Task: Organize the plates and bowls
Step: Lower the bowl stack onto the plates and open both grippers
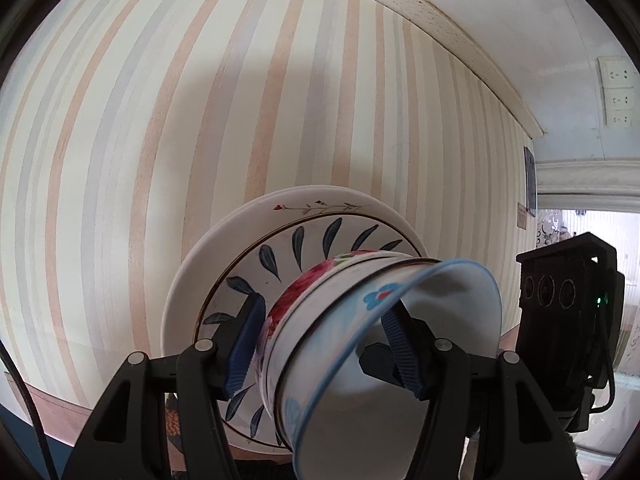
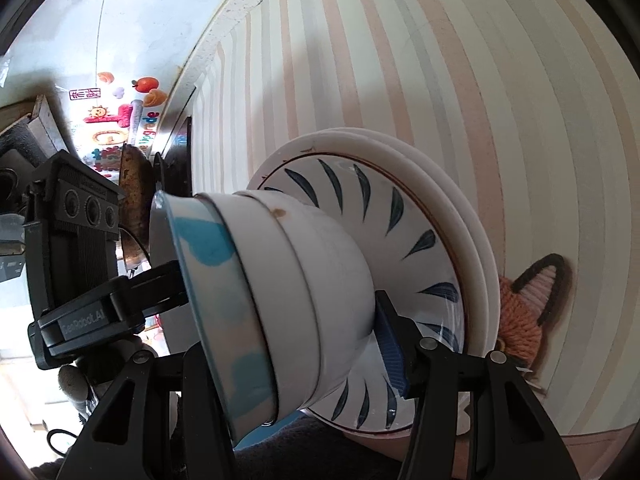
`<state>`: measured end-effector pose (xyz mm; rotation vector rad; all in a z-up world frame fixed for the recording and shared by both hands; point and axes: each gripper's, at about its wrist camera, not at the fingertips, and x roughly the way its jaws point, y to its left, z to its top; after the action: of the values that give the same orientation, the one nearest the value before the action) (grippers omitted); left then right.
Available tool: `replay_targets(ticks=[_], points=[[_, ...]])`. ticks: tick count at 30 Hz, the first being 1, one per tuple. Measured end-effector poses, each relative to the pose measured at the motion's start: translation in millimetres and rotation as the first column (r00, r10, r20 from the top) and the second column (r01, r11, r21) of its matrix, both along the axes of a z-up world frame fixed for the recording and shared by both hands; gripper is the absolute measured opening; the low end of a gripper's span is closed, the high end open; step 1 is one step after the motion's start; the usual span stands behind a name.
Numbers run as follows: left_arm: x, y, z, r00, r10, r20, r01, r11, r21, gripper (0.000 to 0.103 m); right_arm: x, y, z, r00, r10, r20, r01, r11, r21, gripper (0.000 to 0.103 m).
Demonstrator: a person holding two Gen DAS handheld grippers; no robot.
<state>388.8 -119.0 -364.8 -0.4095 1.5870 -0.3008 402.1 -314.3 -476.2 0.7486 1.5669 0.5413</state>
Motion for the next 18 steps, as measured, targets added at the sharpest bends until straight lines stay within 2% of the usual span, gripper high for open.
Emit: replay_targets(ticks=[4,11,18], points=[[-3,-1,15,0.997,-0.026,0.071,0.02,0.996,0.086,0.058,-3,0,2,1.0,-0.001,-0.003,0.001,1.0,-0.009,0.056],[-17,2,51,0.976,-0.081,0.203,0.03,0.97,0.241,0.058,-12,0,21,0.999,0.024,0.041,-0.02,0.994,-0.104,0.057],[-36,0,76,0.957,-0.114,0.265,0.036,0.958,0.284,0.059,-26,-8,68,0.989,0.018,0.149,0.008,0.985,-0.17,0.057]])
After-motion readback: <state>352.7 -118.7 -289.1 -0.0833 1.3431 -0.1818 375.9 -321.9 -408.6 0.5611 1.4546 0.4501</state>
